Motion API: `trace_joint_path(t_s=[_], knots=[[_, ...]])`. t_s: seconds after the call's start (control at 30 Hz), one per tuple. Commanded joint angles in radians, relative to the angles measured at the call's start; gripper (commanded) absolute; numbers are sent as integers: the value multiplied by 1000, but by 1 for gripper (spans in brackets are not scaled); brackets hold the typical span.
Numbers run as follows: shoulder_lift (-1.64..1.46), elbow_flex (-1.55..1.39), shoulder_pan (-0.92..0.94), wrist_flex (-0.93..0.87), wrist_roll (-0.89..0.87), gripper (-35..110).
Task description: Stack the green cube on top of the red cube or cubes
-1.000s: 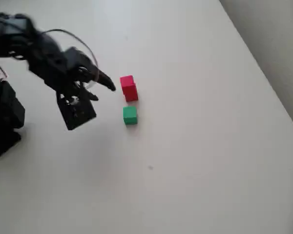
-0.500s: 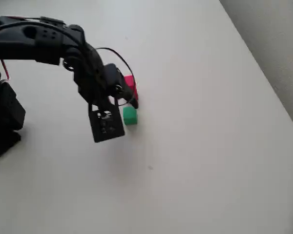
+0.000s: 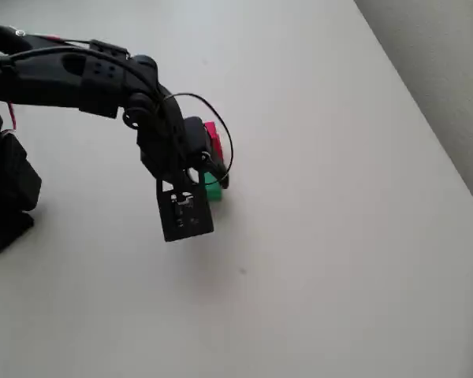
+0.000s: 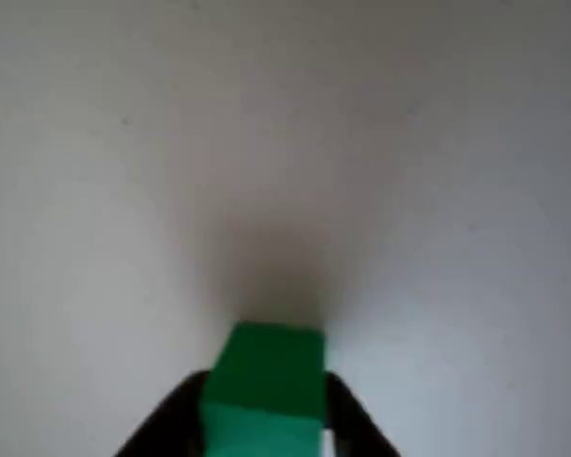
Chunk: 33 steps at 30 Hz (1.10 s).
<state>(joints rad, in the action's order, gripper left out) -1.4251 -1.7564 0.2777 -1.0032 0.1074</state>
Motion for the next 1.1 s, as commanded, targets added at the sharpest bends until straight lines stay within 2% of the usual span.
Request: trace_joint_path(t_s=[0.0,0.13,0.6,1.07], knots=[[5,80,15,0,14,-2],[-46,107,8,-51,14,-2],[-176,489,-147,-465,-21,-2],[-130,492,-265,-511,-60,-2]])
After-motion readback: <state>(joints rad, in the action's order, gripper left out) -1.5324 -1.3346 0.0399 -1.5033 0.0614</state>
